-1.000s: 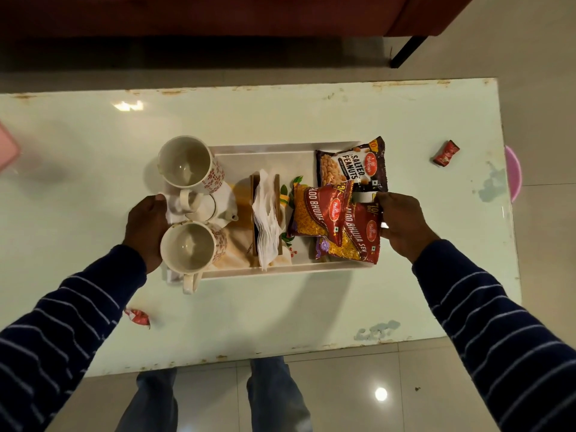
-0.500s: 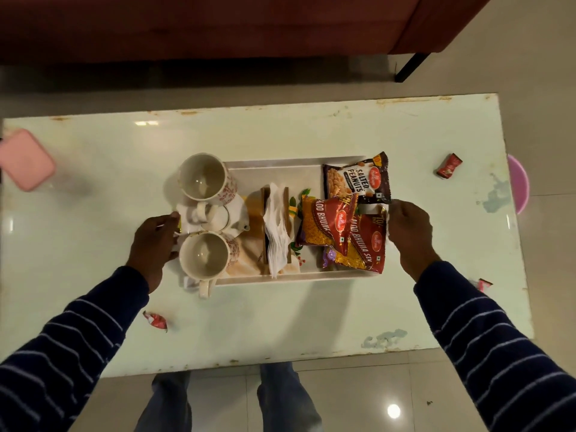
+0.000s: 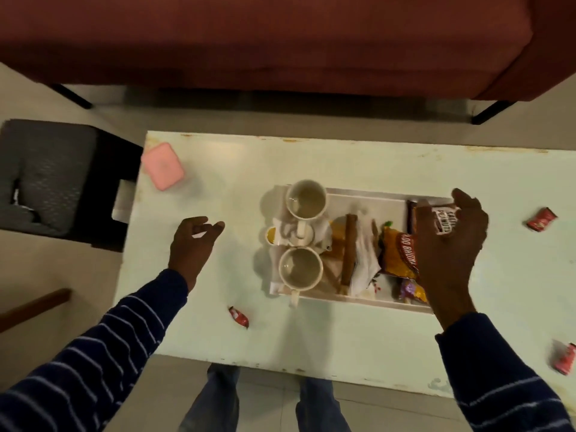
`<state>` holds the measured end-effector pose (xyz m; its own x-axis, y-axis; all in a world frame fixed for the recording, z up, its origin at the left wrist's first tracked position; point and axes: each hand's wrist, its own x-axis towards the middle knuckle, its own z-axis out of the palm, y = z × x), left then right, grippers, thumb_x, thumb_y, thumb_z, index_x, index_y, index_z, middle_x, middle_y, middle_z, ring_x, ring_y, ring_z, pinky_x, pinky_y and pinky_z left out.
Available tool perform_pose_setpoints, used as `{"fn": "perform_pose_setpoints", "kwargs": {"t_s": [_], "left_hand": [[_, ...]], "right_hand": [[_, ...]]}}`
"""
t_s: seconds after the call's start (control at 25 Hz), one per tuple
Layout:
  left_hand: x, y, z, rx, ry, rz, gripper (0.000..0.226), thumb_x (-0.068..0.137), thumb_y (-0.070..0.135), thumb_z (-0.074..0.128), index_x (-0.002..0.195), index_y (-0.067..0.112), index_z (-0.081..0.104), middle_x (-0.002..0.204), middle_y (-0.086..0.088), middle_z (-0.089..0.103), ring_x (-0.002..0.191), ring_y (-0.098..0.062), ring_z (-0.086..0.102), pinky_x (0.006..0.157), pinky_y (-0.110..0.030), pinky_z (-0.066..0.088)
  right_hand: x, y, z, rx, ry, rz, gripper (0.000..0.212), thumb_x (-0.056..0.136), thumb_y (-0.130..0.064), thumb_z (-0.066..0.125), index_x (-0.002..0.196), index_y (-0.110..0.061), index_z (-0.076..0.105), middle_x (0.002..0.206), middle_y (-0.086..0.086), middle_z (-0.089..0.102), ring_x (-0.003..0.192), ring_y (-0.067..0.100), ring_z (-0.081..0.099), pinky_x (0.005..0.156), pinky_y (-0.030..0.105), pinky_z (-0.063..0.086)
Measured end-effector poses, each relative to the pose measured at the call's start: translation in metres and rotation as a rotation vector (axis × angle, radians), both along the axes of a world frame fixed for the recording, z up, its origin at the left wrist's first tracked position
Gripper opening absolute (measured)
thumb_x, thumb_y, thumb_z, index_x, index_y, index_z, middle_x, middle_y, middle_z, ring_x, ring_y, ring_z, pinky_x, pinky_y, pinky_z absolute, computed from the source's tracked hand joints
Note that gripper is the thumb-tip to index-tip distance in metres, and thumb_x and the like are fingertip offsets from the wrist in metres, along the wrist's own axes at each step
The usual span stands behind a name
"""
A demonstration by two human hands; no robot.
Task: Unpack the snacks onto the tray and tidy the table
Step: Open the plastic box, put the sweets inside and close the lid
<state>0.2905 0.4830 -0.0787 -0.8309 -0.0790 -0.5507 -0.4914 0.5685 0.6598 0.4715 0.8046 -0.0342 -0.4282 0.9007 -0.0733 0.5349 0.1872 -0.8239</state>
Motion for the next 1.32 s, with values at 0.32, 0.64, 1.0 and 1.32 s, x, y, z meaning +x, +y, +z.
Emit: {"fn": "perform_pose_setpoints", "kwargs": {"t_s": [0.32,0.64,1.0,1.32], "left_hand": [[-0.096,-0.086,0.003,-0.061,0.305,-0.117,0.079,0.068,0.035,0.09,0.133,0.021,0.047,0.131,0.008,0.046,0.107,-0.014,0.053,0.083,-0.028,0.05],[-0.231,-0.136,-0.017,-0.373,0.338,-0.845,0.12,0.058,0.019,0.092,0.153,0.027,0.02,0.157,-0.004,0.028,0.136,-0.031,0.038,0.106,-0.054,0.04],[-0.284,-0.113,-0.061,-0.161,0.227,-1.169,0.127,0.064,0.005,0.091,0.157,0.036,0.011,0.157,-0.005,0.032,0.107,-0.021,0.056,0.077,-0.021,0.049],[-0.278,-0.125,-0.066,0.006,0.206,-1.004,0.105,0.061,0.019,0.094,0.145,0.027,0.031,0.141,-0.002,0.05,0.126,-0.022,0.048,0.087,-0.025,0.044]], "right_hand": [[-0.123,-0.133,0.012,0.099,0.008,0.421,0.059,0.089,-0.035,0.067,0.139,-0.017,0.041,0.14,-0.001,0.043,0.127,0.011,0.04,0.101,0.006,0.025],[-0.232,-0.249,-0.027,0.086,-0.025,0.59,0.068,0.083,-0.034,0.071,0.141,-0.013,0.041,0.14,0.001,0.043,0.13,0.015,0.04,0.105,0.021,0.027],[-0.303,-0.319,-0.094,0.037,-0.263,0.752,0.098,0.076,-0.044,0.08,0.15,-0.009,0.027,0.151,0.007,0.035,0.136,0.023,0.039,0.106,0.04,0.044],[-0.315,-0.319,-0.105,-0.011,-0.238,0.796,0.089,0.076,-0.03,0.083,0.146,-0.007,0.034,0.143,0.008,0.045,0.13,0.022,0.043,0.105,0.027,0.041]]}}
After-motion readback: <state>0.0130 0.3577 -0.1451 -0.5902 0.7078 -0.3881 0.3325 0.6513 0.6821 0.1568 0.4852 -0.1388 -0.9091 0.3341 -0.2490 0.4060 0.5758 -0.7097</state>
